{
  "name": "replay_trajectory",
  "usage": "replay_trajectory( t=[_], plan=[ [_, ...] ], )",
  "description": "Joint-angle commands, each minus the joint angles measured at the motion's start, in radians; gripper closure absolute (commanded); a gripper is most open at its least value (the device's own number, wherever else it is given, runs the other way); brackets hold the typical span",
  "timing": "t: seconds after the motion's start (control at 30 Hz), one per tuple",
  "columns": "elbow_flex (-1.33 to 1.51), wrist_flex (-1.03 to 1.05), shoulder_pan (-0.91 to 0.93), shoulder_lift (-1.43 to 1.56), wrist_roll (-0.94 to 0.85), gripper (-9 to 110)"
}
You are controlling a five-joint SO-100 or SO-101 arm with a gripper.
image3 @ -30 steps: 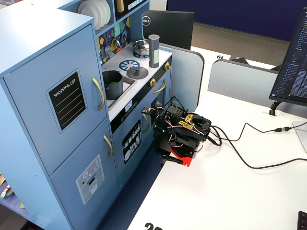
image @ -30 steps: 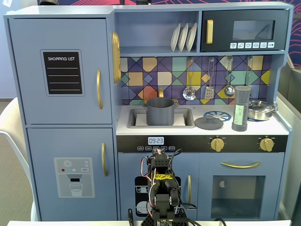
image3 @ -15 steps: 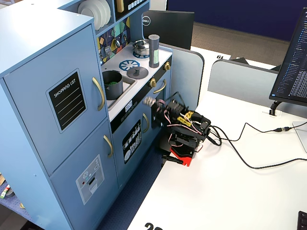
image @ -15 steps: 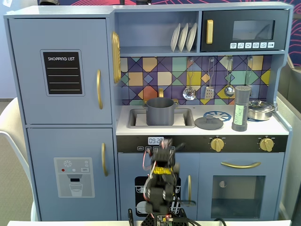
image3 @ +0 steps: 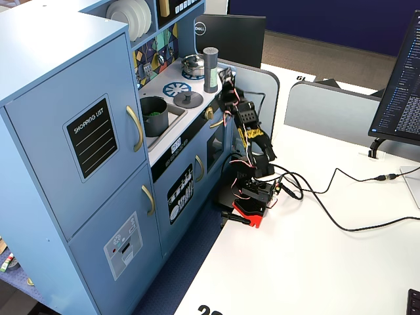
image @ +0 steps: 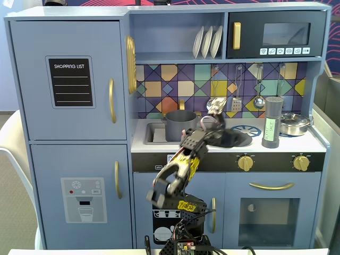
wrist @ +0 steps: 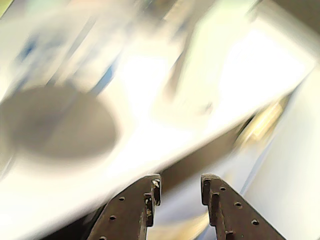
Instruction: Put salt in the gray recipient
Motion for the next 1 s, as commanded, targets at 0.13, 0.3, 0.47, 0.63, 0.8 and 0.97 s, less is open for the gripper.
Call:
replay_trajectory(
  t=[0.13, 0.3, 0.47, 0.63, 0.8, 0.97],
  plan=[
    [-0.127, -0.33, 0.089, -0.175, 0.021, 69],
    [-0.173, -0.442, 0.112, -0.282, 0.097, 50],
    [-0.225, -0.528, 0.132, -0.394, 0.147, 42],
    [-0.305, -0.561, 0.137, -0.514, 0.184, 35],
    [-0.393, -0.607, 0.118, -0.649, 0.19, 35],
    [-0.531, -0.623, 0.094, -0.808, 0.207, 36]
  ],
)
